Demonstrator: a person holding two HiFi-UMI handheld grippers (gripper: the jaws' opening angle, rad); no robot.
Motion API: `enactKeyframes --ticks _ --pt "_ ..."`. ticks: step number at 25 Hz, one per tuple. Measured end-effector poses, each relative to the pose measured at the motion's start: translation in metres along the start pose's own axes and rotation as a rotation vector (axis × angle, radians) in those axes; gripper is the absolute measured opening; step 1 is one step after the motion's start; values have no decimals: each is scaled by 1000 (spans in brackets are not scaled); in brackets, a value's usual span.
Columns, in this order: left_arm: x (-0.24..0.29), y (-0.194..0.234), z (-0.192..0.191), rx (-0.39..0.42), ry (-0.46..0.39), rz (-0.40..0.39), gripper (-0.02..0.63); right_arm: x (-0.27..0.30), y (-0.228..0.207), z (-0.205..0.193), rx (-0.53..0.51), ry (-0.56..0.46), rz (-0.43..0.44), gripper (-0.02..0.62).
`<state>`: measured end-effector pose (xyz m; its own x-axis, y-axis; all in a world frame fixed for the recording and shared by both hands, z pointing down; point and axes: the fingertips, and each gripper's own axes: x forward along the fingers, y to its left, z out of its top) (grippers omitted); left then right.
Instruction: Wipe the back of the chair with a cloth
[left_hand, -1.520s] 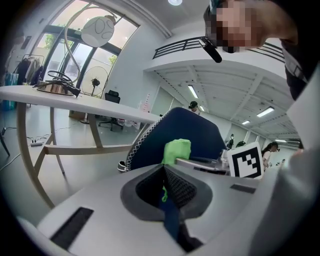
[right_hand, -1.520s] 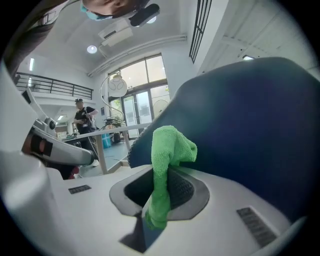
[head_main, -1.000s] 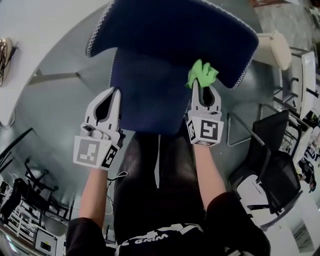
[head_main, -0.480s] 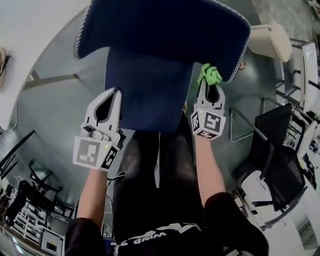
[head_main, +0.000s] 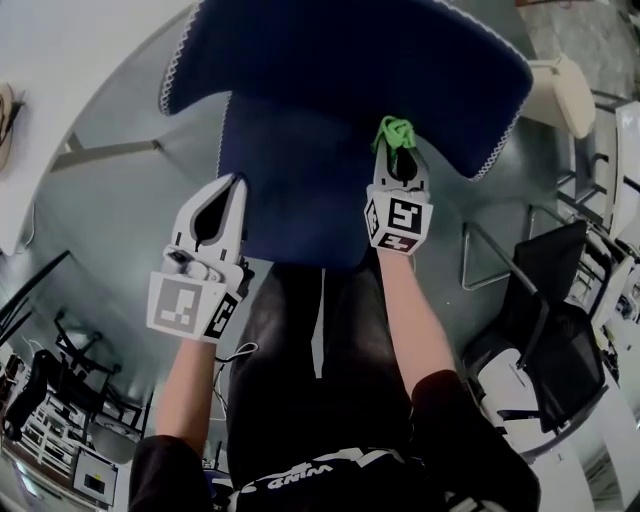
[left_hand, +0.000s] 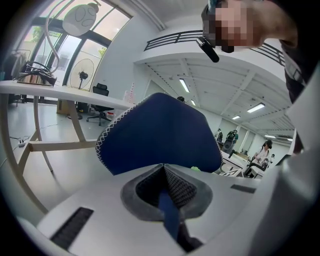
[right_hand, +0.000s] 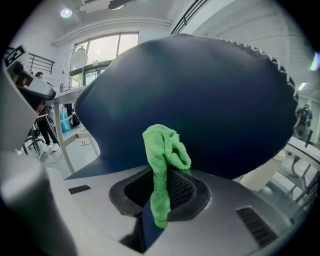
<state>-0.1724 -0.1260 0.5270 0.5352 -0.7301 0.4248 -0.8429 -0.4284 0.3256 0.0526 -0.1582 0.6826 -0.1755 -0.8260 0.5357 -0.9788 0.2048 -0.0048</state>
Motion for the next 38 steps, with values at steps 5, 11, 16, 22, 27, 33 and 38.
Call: enactKeyframes --ticks 5,11,16,22,27,33,38 --pt "-8 17 -4 -24 -10 40 -5 25 41 4 42 6 57 55" --pt "-22 38 -12 -50 -18 93 -5 45 116 31 36 -33 221 55" --pt "-35 56 -16 -73 -26 130 -5 60 171 57 28 -64 332 55" --pt "-43 64 -18 -85 -34 155 -5 67 213 71 18 -74 431 55" --pt "-50 70 -23 -90 -32 171 -5 58 244 84 3 -97 541 56" --pt "-48 60 -16 -84 -38 175 -5 26 232 104 -12 -118 573 55" --pt "-49 31 14 -68 -68 156 -5 -19 197 140 -8 -149 553 55"
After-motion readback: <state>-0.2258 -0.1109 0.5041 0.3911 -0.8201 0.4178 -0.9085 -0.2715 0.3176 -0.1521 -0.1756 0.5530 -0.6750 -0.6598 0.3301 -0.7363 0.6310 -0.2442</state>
